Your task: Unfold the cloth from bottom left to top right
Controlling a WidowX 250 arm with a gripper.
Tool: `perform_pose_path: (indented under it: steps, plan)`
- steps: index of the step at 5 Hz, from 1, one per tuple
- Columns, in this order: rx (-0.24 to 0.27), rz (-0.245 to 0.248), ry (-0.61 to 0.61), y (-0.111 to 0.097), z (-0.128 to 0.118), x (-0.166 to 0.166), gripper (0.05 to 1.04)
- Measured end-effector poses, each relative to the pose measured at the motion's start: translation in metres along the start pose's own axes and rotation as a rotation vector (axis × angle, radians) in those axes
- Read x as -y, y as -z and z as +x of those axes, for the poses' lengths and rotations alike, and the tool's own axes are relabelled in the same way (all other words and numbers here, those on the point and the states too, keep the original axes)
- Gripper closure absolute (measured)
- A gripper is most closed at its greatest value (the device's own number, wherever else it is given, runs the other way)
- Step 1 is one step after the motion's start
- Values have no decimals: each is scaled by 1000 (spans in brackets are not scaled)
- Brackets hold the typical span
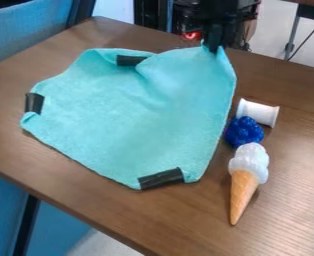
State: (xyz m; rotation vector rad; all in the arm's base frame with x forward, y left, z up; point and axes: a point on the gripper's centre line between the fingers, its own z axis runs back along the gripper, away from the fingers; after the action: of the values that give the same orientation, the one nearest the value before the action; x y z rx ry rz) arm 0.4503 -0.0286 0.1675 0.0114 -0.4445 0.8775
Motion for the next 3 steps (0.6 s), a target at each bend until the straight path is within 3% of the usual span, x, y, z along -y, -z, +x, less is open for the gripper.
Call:
perform_pose_path:
  steps: [2,3]
  plan:
    - [-12,-3,-4,3,-10,20,1018]
    - [-9,13,12,7,-10,25,883]
